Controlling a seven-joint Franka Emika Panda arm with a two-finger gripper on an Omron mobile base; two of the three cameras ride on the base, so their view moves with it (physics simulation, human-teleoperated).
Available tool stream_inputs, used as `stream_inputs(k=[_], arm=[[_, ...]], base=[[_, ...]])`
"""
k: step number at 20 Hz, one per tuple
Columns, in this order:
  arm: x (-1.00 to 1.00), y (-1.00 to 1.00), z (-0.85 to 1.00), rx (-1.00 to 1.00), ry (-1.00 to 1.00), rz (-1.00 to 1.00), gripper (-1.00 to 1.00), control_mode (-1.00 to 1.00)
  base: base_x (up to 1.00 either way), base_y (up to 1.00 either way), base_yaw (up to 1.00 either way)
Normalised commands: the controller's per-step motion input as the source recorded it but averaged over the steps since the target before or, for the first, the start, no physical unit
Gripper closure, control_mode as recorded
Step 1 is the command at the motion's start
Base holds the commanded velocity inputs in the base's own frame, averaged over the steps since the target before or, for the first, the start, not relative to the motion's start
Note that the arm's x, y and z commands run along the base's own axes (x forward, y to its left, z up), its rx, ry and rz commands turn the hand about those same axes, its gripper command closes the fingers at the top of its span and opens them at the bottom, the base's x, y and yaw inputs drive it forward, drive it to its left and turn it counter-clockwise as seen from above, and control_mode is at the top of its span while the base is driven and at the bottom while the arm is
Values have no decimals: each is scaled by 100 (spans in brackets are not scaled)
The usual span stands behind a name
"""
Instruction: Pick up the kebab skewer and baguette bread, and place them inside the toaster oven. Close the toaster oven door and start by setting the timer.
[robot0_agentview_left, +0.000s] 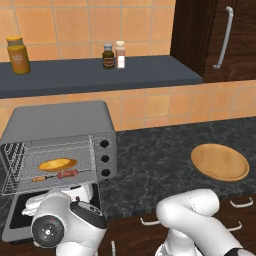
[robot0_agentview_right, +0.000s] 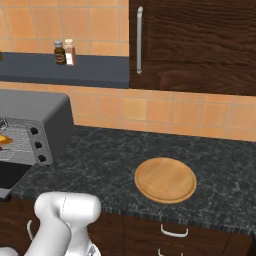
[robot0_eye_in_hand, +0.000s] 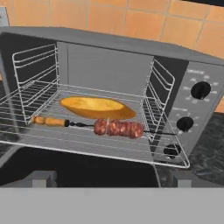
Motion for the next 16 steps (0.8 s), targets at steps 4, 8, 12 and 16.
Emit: stream_inputs(k=[4,8,12,16], arm=[[39,6,-36,0,-15,-1,-100,-100],[41,4,-9,1,-3,-2,-100,-100],[6,2,-12,7,-1,-3,-100,-100],[-9,5,-8,20,-8,-8,-100,-100]], base=[[0,0,0],[0,0,0],[0,0,0],[0,0,0]])
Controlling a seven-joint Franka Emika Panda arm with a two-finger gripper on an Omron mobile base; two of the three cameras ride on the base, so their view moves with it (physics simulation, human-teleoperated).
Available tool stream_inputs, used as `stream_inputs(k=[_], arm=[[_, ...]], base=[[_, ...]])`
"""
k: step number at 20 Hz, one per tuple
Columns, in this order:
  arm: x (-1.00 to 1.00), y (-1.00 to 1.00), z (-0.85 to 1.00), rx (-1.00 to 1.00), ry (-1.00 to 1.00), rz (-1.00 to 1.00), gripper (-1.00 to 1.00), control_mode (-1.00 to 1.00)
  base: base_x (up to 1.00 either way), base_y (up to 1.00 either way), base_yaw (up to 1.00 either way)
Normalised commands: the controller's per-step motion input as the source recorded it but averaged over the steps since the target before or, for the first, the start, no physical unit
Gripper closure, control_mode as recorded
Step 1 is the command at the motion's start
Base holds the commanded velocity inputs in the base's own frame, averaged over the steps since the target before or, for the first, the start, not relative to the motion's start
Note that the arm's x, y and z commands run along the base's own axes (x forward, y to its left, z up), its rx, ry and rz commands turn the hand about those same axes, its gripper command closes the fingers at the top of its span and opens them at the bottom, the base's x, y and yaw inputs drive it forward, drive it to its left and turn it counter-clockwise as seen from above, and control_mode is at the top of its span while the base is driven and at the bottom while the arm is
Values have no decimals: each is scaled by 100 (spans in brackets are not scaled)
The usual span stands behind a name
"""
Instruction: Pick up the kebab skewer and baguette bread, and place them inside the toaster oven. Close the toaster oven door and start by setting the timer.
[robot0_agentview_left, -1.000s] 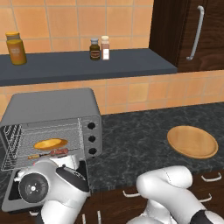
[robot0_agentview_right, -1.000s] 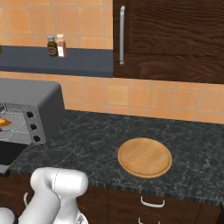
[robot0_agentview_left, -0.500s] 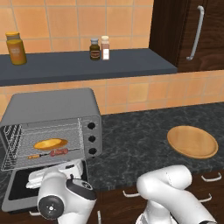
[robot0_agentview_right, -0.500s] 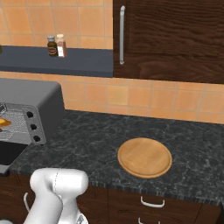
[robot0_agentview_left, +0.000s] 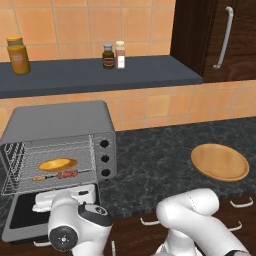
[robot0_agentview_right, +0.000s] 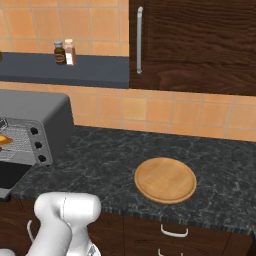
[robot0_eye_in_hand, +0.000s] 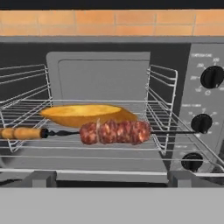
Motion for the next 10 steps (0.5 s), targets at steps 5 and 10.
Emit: stream_inputs(k=[5,10], arm=[[0,0,0,7,-2,-1,-100,-100],[7,8,-8,3,0,0,-100,-100]], base=[[0,0,0],[0,0,0]])
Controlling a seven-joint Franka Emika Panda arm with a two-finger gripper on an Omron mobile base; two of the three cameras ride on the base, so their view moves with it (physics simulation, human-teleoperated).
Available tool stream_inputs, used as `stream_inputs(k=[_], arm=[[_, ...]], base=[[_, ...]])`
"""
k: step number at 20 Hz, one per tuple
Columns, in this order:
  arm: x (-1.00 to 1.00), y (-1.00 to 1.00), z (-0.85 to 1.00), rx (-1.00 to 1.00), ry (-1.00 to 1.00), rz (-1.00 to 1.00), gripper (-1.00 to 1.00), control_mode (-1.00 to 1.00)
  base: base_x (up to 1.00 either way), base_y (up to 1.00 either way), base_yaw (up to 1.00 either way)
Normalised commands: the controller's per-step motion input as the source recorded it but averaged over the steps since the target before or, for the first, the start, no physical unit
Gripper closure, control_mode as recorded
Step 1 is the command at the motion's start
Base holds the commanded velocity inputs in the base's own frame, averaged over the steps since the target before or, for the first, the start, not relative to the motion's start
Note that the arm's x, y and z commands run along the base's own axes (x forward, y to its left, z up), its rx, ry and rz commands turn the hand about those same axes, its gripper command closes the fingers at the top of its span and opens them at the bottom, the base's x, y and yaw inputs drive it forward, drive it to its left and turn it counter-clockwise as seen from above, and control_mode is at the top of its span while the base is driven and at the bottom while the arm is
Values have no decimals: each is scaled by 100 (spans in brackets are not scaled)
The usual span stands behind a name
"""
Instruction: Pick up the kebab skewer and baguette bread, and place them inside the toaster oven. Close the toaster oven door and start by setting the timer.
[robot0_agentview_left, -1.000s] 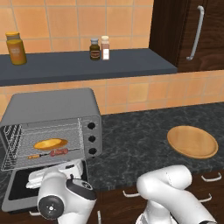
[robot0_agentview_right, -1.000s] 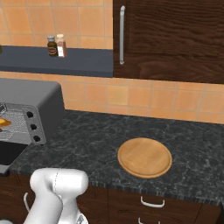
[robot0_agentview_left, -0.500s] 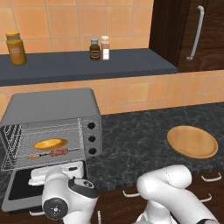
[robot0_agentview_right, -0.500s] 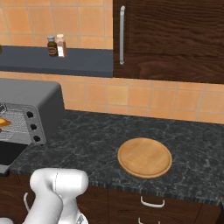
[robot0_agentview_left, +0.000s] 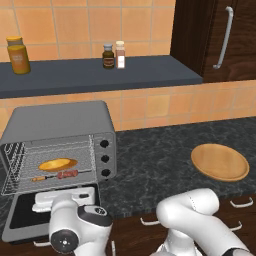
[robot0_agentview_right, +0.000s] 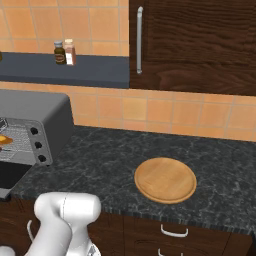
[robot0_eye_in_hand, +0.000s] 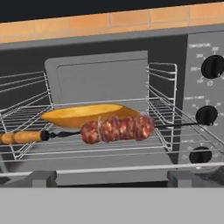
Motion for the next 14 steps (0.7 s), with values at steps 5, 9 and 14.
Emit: stream_inputs(k=[5,9,14], arm=[[12,25,-9,0,0,0,-100,-100],[2,23,-22,0,0,0,-100,-100],[9,6,-2,0,0,0,-100,-100]], base=[[0,0,0],[0,0,0],[0,0,0]])
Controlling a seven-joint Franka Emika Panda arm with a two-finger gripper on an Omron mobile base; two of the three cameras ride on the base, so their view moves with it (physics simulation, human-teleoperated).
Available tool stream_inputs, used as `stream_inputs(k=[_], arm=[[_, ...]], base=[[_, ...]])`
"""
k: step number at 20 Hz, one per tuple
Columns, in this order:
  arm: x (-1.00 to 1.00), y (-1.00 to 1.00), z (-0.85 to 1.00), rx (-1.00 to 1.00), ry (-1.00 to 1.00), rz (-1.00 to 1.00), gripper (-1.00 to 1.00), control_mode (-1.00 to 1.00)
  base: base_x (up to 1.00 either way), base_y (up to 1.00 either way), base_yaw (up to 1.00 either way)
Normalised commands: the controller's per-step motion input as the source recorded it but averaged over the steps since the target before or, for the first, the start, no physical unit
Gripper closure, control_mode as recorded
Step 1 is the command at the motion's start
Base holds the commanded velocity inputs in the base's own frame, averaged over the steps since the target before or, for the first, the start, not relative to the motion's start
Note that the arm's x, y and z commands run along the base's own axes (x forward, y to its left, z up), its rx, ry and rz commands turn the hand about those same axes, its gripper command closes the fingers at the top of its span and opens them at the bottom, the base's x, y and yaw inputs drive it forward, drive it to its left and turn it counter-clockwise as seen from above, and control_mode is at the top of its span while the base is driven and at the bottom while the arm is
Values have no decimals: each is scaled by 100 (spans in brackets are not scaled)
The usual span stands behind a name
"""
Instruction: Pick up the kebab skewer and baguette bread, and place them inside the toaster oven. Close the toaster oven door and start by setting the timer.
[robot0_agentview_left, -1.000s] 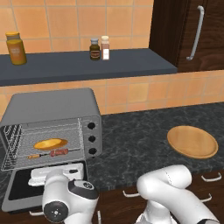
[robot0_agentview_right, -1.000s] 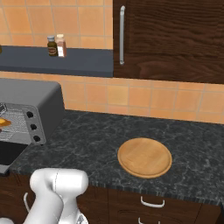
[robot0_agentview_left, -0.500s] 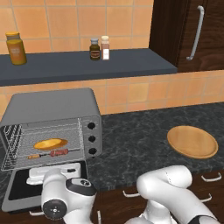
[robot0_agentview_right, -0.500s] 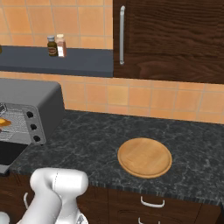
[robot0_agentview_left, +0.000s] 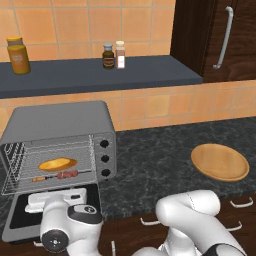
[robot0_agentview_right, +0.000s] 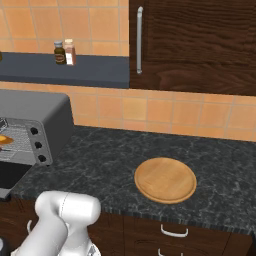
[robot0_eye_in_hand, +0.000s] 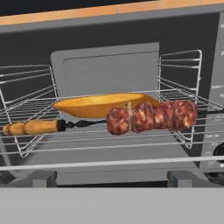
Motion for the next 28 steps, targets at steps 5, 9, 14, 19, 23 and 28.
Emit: stream_inputs(k=[5,9,14,19,23,28], arm=[[5,0,2,0,0,0,-100,-100],[-1,0,1,0,0,0,-100,-100],[-4,0,13,0,0,0,-100,-100],[0,0,19,0,0,0,-100,-100],[3,1,0,0,0,0,-100,-100],[11,5,0,0,0,0,-100,-100]], base=[[0,0,0],[0,0,0],[0,0,0],[0,0,0],[0,0,0],[0,0,0]])
